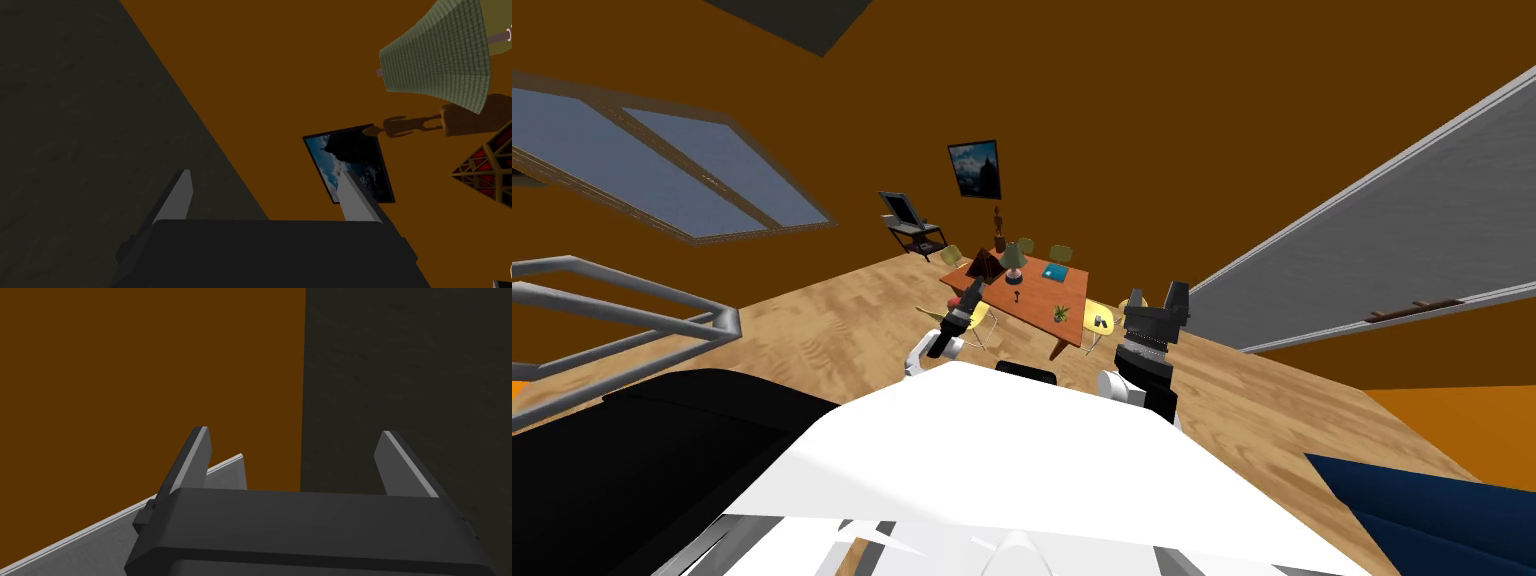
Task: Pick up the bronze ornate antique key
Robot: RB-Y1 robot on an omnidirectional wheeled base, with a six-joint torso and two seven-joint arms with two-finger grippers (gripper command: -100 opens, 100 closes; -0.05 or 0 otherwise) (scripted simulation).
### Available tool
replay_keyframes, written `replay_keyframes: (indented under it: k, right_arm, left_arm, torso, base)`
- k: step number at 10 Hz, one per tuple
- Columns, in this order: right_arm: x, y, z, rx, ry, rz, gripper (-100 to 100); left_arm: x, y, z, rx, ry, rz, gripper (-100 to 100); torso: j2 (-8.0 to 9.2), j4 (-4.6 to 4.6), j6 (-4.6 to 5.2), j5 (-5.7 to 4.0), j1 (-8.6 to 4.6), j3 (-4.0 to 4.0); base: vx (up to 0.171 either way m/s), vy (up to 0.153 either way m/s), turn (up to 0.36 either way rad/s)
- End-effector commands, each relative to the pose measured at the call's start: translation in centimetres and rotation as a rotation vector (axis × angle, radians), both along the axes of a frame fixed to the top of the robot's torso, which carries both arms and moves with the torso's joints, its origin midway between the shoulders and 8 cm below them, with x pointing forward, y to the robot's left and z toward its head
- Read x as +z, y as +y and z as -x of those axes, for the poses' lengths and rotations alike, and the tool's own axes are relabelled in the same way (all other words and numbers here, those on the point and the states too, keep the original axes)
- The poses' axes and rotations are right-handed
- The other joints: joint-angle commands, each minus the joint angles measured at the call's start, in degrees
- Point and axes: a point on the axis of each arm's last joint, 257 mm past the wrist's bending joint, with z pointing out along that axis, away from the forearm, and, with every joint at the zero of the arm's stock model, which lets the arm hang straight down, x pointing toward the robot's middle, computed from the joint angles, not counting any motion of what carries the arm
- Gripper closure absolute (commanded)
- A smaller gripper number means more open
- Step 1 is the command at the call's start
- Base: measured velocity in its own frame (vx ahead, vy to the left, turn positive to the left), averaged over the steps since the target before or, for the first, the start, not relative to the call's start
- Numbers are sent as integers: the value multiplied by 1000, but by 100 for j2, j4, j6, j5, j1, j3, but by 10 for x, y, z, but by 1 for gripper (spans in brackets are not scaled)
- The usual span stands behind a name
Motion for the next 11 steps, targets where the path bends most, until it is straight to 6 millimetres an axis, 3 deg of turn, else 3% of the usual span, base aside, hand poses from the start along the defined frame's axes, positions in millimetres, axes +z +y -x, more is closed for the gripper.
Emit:
replay_keyframes:
  k: [1, 4, 11]
  right_arm:
    - [0, 0, 0, 0, 0, 0, 0]
    - [0, 0, 0, 0, 0, 0, 0]
    - [0, 0, 0, 0, 0, 0, 0]
  left_arm:
    - [-21, 3, -5, -9, 45, -41, -100]
    - [-59, 13, -14, -20, 127, -116, -100]
    - [-123, 41, -22, -20, 268, -235, -100]
  torso:
    - [0, 0, 0, 0, 0, 0]
    - [3, 1, -1, -2, -7, 2]
    - [-6, -1, 2, -3, -11, -4]
  base:
    - [-38, 7, -111]
    - [-48, 3, -144]
    - [-26, -2, -120]
